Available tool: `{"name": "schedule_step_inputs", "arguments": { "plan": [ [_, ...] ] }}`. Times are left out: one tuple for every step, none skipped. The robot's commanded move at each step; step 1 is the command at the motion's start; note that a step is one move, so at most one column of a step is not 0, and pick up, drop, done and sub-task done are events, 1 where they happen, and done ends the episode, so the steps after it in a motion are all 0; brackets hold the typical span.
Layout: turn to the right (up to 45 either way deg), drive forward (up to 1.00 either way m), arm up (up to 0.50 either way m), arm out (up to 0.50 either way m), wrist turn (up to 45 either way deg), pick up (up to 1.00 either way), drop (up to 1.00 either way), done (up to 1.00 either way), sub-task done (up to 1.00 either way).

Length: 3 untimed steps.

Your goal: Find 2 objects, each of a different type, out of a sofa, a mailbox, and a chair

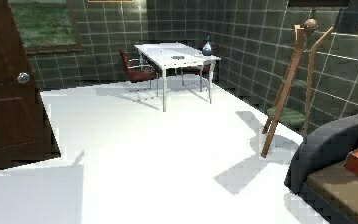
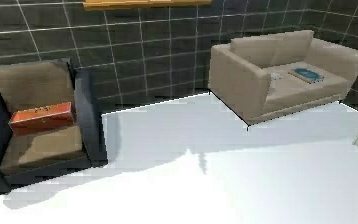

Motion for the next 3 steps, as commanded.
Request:
{"name": "schedule_step_inputs", "arguments": {
  "plan": [
    [-45.0,0.0,0.0,0.0,0.0,0.0,0.0,0.0,0.0],
    [-45.0,0.0,0.0,0.0,0.0,0.0,0.0,0.0,0.0],
    [-45.0,0.0,0.0,0.0,0.0,0.0,0.0,0.0,0.0]
  ]
}}
